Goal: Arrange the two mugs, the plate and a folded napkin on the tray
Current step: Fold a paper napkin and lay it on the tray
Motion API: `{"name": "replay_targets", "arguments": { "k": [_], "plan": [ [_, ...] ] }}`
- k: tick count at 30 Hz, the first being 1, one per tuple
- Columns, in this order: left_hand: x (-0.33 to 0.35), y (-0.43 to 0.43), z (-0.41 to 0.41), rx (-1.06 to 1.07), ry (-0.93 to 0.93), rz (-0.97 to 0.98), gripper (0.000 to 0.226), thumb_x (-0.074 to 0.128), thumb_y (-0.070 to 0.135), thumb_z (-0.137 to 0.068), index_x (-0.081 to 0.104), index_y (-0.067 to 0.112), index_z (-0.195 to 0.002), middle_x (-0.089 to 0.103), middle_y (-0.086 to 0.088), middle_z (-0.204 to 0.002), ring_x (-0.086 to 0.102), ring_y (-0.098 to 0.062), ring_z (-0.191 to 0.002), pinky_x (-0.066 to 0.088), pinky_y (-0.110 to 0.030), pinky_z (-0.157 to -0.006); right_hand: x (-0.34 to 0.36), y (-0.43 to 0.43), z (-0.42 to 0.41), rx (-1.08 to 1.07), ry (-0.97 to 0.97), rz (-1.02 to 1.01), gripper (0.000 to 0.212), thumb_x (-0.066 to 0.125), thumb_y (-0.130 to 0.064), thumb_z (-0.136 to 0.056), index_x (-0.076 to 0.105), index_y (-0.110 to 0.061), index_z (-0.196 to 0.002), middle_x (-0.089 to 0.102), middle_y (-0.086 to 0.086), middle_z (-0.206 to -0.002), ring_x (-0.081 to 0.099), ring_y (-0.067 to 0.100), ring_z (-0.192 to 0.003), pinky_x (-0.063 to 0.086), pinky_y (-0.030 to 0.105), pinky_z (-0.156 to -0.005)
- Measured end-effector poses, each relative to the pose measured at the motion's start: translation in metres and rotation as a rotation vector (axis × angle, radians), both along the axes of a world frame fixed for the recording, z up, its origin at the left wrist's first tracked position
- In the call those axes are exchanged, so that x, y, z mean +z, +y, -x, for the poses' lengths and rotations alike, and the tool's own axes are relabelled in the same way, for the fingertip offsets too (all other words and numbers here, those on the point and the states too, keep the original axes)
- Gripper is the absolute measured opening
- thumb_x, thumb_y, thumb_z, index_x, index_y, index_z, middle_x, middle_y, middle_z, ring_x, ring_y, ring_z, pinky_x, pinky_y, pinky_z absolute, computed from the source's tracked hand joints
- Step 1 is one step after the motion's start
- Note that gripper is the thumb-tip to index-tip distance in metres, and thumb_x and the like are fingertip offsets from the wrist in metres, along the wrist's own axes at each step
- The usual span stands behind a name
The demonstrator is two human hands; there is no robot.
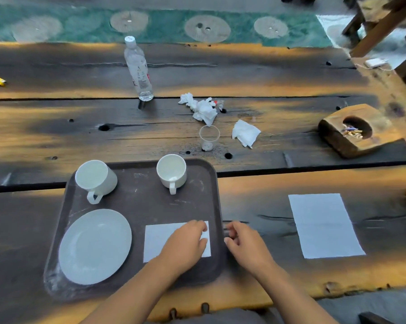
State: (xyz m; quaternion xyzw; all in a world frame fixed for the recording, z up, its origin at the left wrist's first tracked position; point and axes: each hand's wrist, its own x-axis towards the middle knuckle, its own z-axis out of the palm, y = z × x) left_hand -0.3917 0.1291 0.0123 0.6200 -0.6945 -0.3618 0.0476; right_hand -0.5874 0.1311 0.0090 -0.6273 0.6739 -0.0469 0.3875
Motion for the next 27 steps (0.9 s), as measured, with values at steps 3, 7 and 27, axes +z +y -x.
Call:
{"name": "replay_targets", "arguments": {
  "k": [3, 7, 27],
  "plan": [
    [0.002, -0.006, 0.038, -0.021, -0.02, 0.035, 0.014, 0.053, 0.029, -0.095, 0.058, 0.02, -0.105, 0.063, 0.001, -0.107, 0.06, -0.02, -0.093, 0.048, -0.034, -0.081, -0.002, -0.007, 0.047, -0.015, 0.001, 0.023, 0.026, 0.062, -0.025, -0.093, 0.063, -0.019, -0.119, 0.062, -0.01, -0.095, 0.058, 0.007, -0.077, 0.048, 0.027, -0.078],
    [-0.001, -0.011, 0.1, 0.016, -0.019, 0.049, 0.018, 0.056, 0.026, -0.094, 0.061, 0.017, -0.109, 0.067, -0.001, -0.112, 0.061, -0.022, -0.104, 0.048, -0.034, -0.087, -0.004, -0.012, 0.122, 0.032, 0.008, 0.044, 0.028, 0.061, -0.028, -0.093, 0.062, -0.021, -0.121, 0.063, -0.009, -0.099, 0.06, 0.011, -0.084, 0.046, 0.029, -0.078],
    [-0.04, -0.033, 0.296, 0.075, -0.063, 0.114, 0.016, 0.064, 0.02, -0.093, 0.063, 0.014, -0.108, 0.058, -0.001, -0.108, 0.051, -0.021, -0.105, 0.043, -0.03, -0.085, -0.035, -0.047, 0.368, 0.104, 0.095, 0.096, 0.023, 0.062, -0.021, -0.094, 0.06, -0.019, -0.117, 0.053, -0.006, -0.104, 0.06, 0.02, -0.09, 0.049, 0.038, -0.077]
  ]
}}
